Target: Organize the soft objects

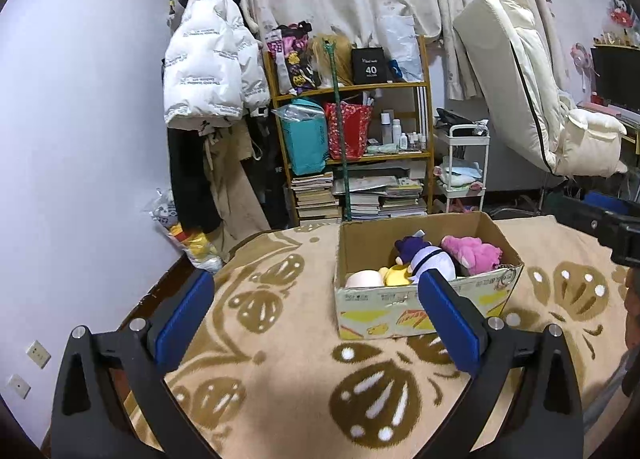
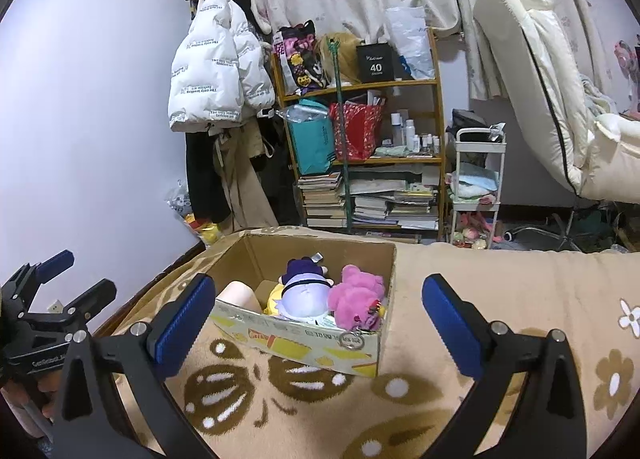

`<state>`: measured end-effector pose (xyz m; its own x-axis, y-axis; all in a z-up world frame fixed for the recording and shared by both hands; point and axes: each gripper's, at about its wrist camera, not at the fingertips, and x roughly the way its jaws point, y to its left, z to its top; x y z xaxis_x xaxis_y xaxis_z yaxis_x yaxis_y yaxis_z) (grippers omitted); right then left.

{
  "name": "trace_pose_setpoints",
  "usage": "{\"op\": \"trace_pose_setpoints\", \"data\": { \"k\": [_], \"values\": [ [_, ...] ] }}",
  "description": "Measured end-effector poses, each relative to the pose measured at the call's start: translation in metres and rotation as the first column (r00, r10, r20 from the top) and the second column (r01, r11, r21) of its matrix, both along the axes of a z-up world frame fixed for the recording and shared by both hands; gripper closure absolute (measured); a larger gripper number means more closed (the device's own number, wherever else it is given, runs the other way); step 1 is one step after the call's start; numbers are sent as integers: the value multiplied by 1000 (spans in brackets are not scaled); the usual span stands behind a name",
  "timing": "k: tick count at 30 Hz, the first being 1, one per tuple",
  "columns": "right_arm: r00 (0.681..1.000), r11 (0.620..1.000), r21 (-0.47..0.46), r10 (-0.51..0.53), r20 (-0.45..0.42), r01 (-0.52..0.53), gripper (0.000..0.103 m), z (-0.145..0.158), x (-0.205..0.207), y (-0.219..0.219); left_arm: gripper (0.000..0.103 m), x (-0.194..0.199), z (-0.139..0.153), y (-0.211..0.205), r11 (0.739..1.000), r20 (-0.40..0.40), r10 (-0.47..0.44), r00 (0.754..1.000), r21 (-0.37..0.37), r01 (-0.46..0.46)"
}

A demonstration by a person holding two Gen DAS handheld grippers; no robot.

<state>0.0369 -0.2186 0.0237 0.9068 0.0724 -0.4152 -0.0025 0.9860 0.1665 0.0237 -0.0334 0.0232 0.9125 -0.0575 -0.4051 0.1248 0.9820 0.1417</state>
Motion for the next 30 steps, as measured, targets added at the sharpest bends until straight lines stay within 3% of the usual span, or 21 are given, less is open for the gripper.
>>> {"op": "trace_pose_setpoints", "data": {
  "k": [16,30],
  "values": [
    [998,996,-89,-17,53,21,0,10,-45,12,1,-40,9,15,999,45,41,998,-5,-41],
    [999,994,-102,-35,15,36,0,-4,-32,6,1,-17,-3,22,998,-21,56,998,-38,-56]
  ]
}}
